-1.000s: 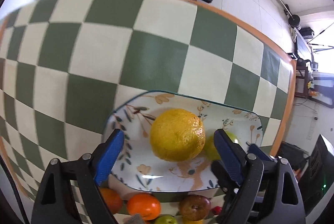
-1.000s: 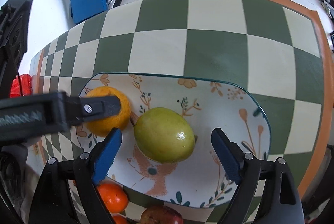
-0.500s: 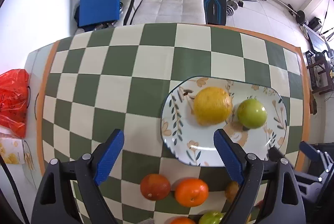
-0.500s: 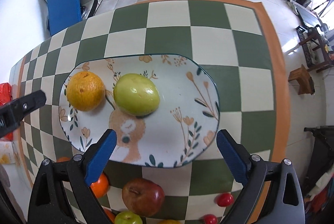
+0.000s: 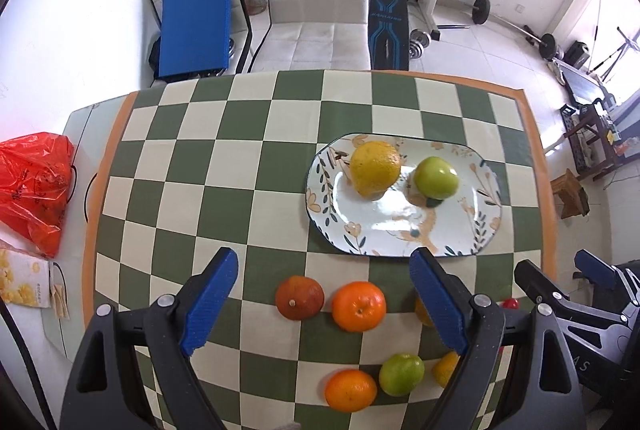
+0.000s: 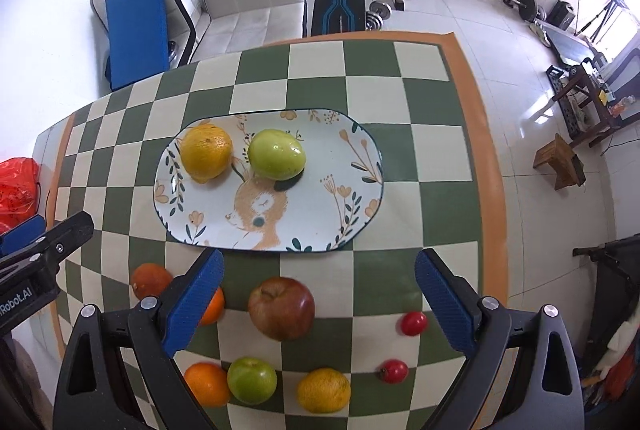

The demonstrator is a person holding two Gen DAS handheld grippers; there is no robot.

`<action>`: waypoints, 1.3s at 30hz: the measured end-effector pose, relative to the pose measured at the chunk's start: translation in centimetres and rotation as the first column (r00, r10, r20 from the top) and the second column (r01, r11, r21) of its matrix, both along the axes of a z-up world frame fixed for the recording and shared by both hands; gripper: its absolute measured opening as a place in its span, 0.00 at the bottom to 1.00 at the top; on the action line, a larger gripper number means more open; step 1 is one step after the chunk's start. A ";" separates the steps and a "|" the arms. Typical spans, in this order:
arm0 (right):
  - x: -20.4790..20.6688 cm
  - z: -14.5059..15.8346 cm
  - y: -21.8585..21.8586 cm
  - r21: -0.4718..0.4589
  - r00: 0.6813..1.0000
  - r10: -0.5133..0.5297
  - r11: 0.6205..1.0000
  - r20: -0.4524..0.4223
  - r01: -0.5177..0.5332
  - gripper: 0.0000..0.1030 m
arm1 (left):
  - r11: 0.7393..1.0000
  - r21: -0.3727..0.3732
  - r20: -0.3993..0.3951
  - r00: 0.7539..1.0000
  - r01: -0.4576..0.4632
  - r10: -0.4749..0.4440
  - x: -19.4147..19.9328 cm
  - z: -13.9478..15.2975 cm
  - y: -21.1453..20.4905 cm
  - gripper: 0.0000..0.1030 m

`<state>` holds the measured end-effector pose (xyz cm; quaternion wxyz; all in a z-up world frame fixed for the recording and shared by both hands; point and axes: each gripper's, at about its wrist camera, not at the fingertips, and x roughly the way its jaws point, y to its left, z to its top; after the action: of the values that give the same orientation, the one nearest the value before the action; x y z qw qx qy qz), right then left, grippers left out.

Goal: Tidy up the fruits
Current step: 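Withdraw both tools and reach toward the remaining fruits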

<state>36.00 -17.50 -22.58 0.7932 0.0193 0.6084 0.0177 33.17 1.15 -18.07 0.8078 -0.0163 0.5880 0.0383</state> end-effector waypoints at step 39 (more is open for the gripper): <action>-10.3 -7.8 -2.8 0.132 0.960 -0.090 0.983 -0.265 0.128 0.95 | 1.000 -0.003 -0.307 0.951 -0.028 0.026 -8.3 -10.5 0.4 1.00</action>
<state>25.68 -20.27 -30.43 0.7035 0.1139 0.7013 0.0163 24.88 1.59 -28.53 0.7059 -0.0212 0.7063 0.0492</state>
